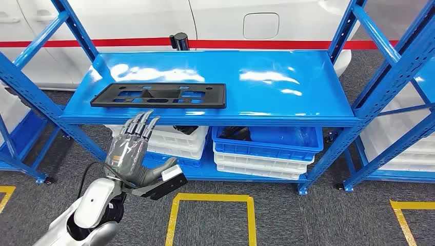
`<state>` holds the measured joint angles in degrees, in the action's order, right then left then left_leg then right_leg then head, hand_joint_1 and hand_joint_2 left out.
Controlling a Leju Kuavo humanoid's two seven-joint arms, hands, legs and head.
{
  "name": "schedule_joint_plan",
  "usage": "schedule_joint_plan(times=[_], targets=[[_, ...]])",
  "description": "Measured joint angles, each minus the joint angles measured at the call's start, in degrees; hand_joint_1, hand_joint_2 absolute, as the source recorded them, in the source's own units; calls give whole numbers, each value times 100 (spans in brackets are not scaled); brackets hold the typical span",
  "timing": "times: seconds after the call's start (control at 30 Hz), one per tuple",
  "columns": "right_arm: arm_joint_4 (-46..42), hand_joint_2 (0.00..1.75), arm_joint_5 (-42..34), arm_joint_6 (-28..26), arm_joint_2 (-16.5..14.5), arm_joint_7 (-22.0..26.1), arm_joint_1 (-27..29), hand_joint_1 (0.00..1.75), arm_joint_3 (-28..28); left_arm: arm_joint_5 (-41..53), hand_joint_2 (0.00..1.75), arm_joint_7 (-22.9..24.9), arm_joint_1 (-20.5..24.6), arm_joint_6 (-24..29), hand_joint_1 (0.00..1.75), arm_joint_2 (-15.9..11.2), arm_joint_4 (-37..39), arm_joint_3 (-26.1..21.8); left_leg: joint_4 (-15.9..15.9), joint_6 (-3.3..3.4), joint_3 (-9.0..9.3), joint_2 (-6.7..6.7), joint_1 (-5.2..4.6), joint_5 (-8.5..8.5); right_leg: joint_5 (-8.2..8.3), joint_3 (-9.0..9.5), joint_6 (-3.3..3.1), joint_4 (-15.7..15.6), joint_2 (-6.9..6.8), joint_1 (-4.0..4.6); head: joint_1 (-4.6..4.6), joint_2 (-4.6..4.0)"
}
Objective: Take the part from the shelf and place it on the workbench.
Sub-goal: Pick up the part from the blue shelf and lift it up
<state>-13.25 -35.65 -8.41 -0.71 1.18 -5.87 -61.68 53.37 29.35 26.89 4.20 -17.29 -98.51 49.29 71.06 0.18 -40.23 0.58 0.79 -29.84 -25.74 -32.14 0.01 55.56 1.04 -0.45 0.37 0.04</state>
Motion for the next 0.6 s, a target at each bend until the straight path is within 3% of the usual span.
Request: schedule_joint_plan(times=[0.07,0.13,0.2,0.3,0.37,0.43,0.47,0.5,0.53,0.6], targets=[[-1,0,0,0,1,1,-3,0,0,-7,0,-3,6,1,0,0,0,0,-518,42,212,-4,-13,289,-23,37,6,-1,15,4,0,0],[-1,0,0,0,-5,2,-10,0,0,-9,0,-11,24,2,0,0,0,-1,-1301,115,535,-11,-54,636,-68,82,36,3,39,29,-1,0],[-1,0,0,0,-12,2,-13,0,0,-2,0,-19,38,2,0,0,2,-2,-1576,149,650,-11,-93,686,-96,89,82,-1,49,41,1,0],[-1,0,0,-1,-8,3,-12,0,0,3,0,-24,49,3,0,0,2,-3,-1640,198,699,-9,-66,689,-181,81,166,67,23,25,4,1],[0,0,0,-2,-3,3,-13,0,0,4,0,-27,64,4,0,1,2,-1,-1676,244,752,-3,-31,684,-440,-130,219,549,-5,16,16,2],[0,0,0,-2,-3,2,-8,0,0,4,0,-31,69,4,0,2,4,3,-1678,274,779,1,-28,656,-760,-552,261,1343,-12,-7,26,2],[0,0,0,-2,-1,2,-2,0,0,3,0,-33,65,3,0,2,5,4,-1677,274,793,0,-25,642,-814,-722,280,1612,-13,-22,26,2],[0,0,0,-2,2,2,4,0,0,3,0,-33,61,3,0,2,7,4,-1676,267,812,-3,-19,624,-757,-795,297,1679,-15,-37,26,2],[0,0,0,-2,7,2,7,0,0,2,0,-33,57,2,0,2,9,5,-1675,249,840,-6,-8,603,-585,-746,313,1502,-20,-53,26,2],[0,0,0,-2,14,2,3,0,-1,3,0,-33,55,2,0,2,9,5,-1662,192,907,-13,4,544,-138,-403,346,708,-46,-86,27,1]])
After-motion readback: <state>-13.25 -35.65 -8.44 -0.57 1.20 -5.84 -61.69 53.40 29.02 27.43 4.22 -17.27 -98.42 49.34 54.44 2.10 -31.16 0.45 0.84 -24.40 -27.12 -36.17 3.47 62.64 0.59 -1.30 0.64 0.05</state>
